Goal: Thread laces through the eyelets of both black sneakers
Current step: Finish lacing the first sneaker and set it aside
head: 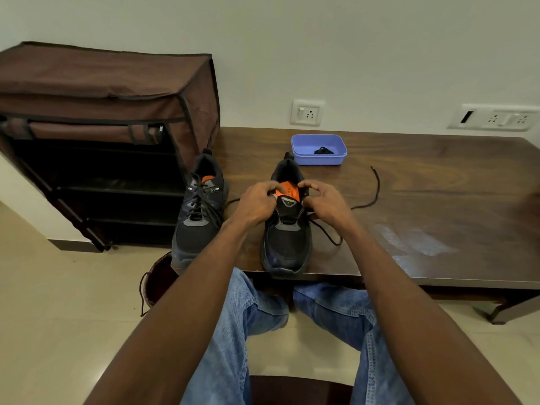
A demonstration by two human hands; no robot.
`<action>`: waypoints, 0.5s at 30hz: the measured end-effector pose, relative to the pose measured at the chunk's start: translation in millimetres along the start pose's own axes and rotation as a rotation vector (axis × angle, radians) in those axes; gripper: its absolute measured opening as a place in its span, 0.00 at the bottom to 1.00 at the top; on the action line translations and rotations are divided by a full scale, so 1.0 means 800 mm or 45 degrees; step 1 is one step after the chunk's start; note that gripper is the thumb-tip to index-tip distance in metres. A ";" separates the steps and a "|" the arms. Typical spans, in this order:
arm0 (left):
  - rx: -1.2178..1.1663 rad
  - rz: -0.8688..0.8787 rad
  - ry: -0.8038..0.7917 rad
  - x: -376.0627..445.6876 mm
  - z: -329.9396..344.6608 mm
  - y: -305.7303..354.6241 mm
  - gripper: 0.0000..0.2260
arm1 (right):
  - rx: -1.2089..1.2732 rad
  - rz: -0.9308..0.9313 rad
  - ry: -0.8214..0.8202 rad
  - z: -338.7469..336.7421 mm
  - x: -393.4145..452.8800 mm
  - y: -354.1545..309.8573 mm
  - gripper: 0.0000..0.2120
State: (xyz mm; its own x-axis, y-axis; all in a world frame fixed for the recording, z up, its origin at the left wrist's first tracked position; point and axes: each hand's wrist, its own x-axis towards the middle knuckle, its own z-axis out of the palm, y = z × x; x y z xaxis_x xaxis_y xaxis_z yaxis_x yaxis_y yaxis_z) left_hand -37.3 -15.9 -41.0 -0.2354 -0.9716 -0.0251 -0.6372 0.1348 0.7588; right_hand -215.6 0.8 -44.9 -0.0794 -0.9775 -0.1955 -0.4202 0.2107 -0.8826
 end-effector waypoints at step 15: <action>0.294 0.028 -0.347 0.005 0.016 0.010 0.07 | -0.096 -0.069 0.021 0.003 0.007 0.009 0.18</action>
State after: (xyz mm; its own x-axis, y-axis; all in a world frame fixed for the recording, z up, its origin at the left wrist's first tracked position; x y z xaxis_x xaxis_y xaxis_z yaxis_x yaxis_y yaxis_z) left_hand -52.3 -16.3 -43.6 -0.4180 -0.8847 -0.2065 -0.7716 0.2258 0.5946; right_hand -216.7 -3.1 -53.4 -0.0693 -0.9876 -0.1411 -0.4911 0.1569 -0.8568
